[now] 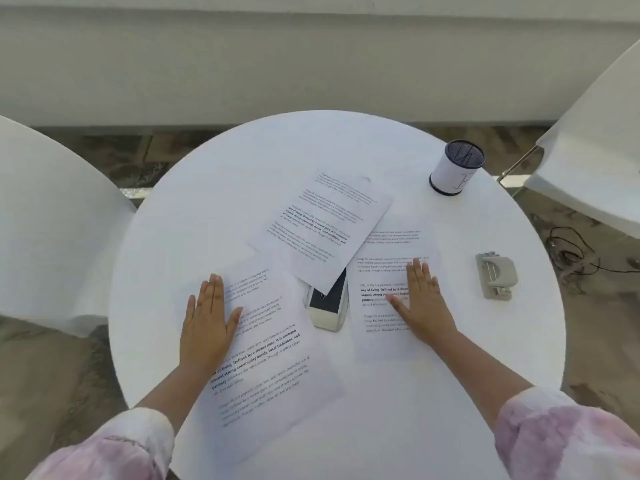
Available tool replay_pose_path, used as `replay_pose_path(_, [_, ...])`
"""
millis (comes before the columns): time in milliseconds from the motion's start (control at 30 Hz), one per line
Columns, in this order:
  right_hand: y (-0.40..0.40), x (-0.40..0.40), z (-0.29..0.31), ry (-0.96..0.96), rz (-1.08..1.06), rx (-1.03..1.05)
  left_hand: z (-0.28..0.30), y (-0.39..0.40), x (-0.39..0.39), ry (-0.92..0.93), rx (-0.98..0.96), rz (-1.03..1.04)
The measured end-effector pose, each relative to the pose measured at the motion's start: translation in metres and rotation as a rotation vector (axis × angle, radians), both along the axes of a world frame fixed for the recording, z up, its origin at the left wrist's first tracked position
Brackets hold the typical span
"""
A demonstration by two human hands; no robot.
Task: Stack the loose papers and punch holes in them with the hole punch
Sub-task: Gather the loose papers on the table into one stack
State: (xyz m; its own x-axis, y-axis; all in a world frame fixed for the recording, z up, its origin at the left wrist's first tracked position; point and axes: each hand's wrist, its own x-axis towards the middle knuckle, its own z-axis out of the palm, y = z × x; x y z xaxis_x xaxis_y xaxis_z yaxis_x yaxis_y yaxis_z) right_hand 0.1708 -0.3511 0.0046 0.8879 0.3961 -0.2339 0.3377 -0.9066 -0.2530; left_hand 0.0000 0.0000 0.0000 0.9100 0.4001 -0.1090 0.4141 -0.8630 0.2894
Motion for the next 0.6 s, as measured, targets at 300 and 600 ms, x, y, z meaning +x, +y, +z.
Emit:
replay_pose_path(300, [0.001, -0.013, -0.013, -0.061, -0.094, -0.039, -0.018, -0.004, -0.010, -0.020, 0.036, 0.055])
replay_pose_path(600, [0.001, -0.015, -0.016, -0.083, -0.102, -0.029, -0.020, -0.005, -0.012, -0.002, 0.068, 0.059])
